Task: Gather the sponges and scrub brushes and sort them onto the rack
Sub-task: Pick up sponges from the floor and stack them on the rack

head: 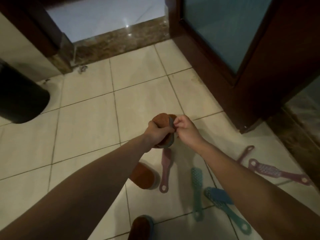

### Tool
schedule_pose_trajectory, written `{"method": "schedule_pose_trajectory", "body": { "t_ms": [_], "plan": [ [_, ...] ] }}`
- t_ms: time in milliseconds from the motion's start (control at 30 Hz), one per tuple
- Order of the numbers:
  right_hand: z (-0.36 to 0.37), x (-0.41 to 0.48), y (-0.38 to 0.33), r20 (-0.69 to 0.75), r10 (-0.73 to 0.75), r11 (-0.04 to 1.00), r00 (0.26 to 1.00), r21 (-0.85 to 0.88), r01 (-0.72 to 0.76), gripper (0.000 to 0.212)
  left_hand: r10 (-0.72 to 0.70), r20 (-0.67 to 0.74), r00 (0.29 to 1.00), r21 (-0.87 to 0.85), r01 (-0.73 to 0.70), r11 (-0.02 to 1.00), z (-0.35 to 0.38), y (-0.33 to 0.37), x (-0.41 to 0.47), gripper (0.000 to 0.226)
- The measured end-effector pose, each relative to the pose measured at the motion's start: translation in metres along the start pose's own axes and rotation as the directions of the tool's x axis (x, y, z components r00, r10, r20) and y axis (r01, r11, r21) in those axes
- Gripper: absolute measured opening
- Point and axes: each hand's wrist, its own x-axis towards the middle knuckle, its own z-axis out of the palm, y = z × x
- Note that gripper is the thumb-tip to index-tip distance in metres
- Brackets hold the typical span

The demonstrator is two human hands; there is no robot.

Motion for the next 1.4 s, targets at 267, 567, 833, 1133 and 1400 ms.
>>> {"method": "schedule_pose_trajectory", "body": {
  "t_ms": [267,567,833,1133,1400],
  "plan": [
    [0.028,0.045,-0.012,0.045,-0.123,0.82,0.991,-0.558,0.127,0.06,-0.029,-0.142,0.989,0.105,0.044,0.994,-0.038,-0.013,0.013,0.078],
    [0.042,0.046,0.014,0.223,-0.016,0.44,0.975,-0.873,0.208,0.077,-0.063,-0.147,0.987,0.098,0.078,0.992,-0.03,-0.039,0.024,0.078],
    [0.033,0.035,0.025,0.035,-0.088,0.548,0.996,-0.833,0.077,0.071,-0.071,-0.132,0.989,0.059,0.079,0.995,-0.028,-0.038,0.031,0.079],
    [0.005,0.017,0.002,-0.211,-0.006,0.871,0.977,-0.482,-0.098,0.059,0.065,-0.293,0.954,-0.059,-0.086,0.995,-0.015,-0.014,0.016,0.063],
    [-0.047,-0.103,-0.109,-0.259,0.138,0.932,0.956,-0.293,-0.214,0.063,0.091,-0.268,0.959,0.072,-0.074,0.995,-0.021,0.047,-0.117,0.07]
  ]
}}
